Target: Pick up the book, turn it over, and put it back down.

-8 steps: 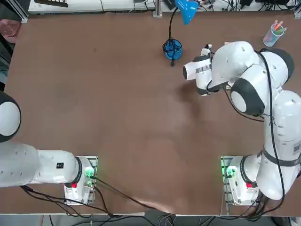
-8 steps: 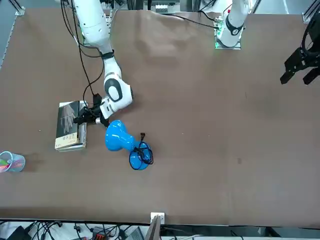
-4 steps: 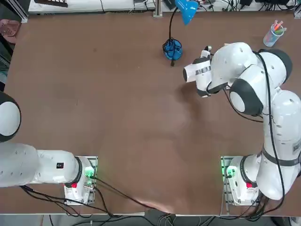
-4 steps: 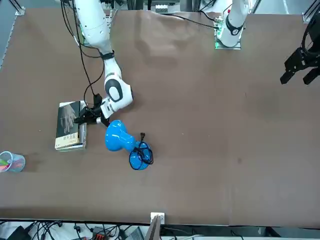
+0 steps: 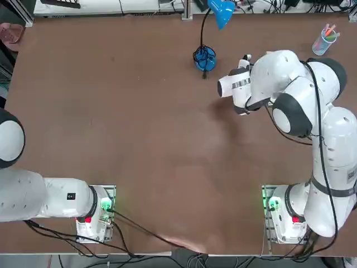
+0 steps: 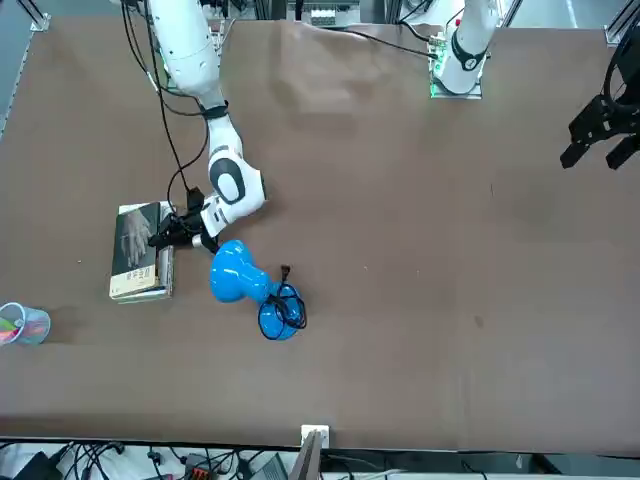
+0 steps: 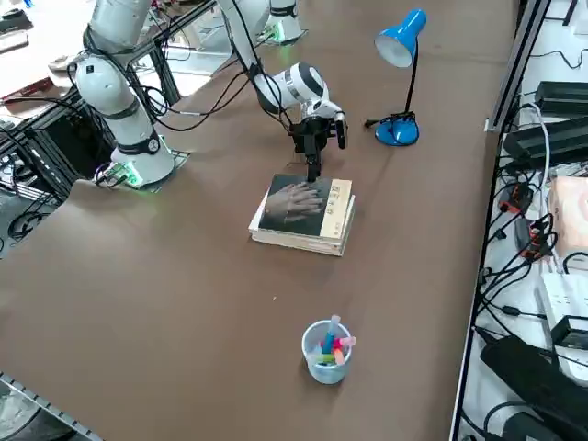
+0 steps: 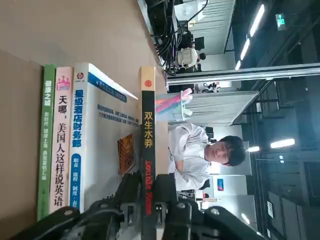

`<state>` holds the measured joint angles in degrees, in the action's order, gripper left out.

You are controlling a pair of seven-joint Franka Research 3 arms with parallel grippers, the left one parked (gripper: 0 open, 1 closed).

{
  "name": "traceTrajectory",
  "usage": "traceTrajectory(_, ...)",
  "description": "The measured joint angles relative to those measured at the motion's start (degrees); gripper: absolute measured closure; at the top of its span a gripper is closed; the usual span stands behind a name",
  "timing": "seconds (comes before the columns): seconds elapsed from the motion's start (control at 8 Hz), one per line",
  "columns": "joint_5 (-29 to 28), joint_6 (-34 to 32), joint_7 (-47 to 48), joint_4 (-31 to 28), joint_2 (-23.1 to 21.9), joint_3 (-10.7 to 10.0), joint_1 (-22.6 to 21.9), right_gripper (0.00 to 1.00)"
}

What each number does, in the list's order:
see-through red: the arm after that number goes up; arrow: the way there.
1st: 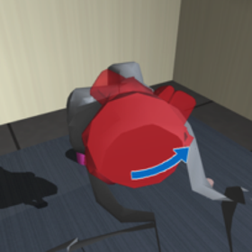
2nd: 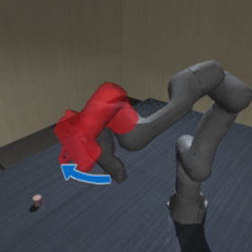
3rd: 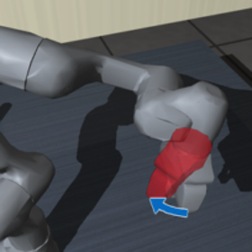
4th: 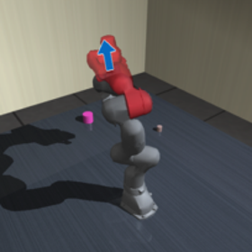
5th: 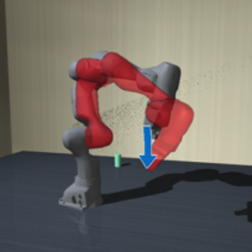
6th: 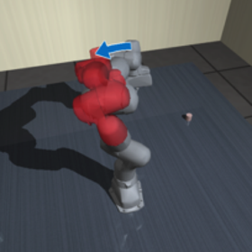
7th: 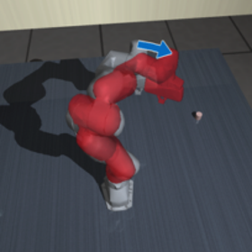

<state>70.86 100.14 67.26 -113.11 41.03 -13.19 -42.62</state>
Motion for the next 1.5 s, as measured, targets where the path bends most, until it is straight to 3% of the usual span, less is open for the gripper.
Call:
traceTrajectory(0.75,0.0,0.1,0.2,-0.1,0.4,-0.1,0.2,0.89)
traceTrajectory(1.0,0.0,0.1,0.3,-0.1,0.6,-0.1,0.3,0.85)
traceTrajectory(1.12,0.0,0.1,0.3,-0.1,0.6,-0.1,0.3,0.73)
traceTrajectory(1.5,0.1,0.4,0.4,-0.1,0.5,-0.2,0.4,0.11)
